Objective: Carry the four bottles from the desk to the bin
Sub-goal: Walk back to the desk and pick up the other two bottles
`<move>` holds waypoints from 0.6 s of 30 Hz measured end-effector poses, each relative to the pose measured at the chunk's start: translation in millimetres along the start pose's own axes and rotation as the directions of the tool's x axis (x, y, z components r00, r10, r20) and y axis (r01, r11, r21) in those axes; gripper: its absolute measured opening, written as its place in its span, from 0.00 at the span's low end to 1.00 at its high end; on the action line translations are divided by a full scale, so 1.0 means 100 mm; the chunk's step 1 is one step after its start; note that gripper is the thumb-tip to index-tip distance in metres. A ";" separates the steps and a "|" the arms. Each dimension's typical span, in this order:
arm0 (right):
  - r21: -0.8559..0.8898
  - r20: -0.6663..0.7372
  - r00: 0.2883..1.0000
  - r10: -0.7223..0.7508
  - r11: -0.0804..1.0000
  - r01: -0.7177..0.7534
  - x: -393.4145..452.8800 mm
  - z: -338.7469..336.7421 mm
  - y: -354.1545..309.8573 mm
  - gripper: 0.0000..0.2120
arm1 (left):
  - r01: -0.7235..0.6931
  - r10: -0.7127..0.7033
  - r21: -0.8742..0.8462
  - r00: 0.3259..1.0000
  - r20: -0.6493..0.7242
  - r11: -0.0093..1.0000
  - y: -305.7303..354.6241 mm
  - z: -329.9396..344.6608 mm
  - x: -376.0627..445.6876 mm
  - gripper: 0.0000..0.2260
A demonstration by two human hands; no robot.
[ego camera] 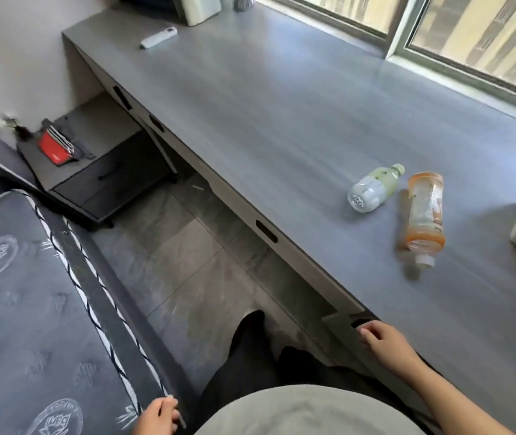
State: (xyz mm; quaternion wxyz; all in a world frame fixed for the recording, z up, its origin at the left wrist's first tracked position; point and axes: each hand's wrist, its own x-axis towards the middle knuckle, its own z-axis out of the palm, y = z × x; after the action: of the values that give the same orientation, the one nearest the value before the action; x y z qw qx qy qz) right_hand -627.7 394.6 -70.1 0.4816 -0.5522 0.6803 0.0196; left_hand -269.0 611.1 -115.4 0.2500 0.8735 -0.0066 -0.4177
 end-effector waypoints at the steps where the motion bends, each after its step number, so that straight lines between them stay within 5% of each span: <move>1: 0.009 -0.010 1.000 0.005 1.000 -0.005 0.02 0.00 -0.07 0.07 | -0.024 0.024 0.021 1.000 0.004 1.000 0.18 0.00 0.09 0.10; 5: 0.104 -0.083 0.995 0.050 0.994 -0.041 0.03 -0.02 -0.35 0.06 | -0.225 0.210 0.142 0.971 0.112 0.964 1.08 0.04 0.42 0.12; 10: 0.237 -0.230 0.970 0.079 0.971 -0.022 0.04 -0.18 -0.75 0.04 | -0.509 0.428 0.245 0.846 0.317 0.825 2.30 0.29 0.50 0.12; 18: 0.342 -0.522 0.826 0.212 0.939 -0.024 0.34 -0.90 -0.91 0.07 | -0.872 0.599 0.237 0.471 0.648 0.429 3.68 1.42 -0.17 0.08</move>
State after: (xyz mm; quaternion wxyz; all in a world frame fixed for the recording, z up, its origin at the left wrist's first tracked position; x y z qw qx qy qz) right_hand -612.5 283.7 0.9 0.3462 -0.4047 0.8170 -0.2210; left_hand -311.4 231.8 -15.2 0.1441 0.6739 -0.5800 -0.4345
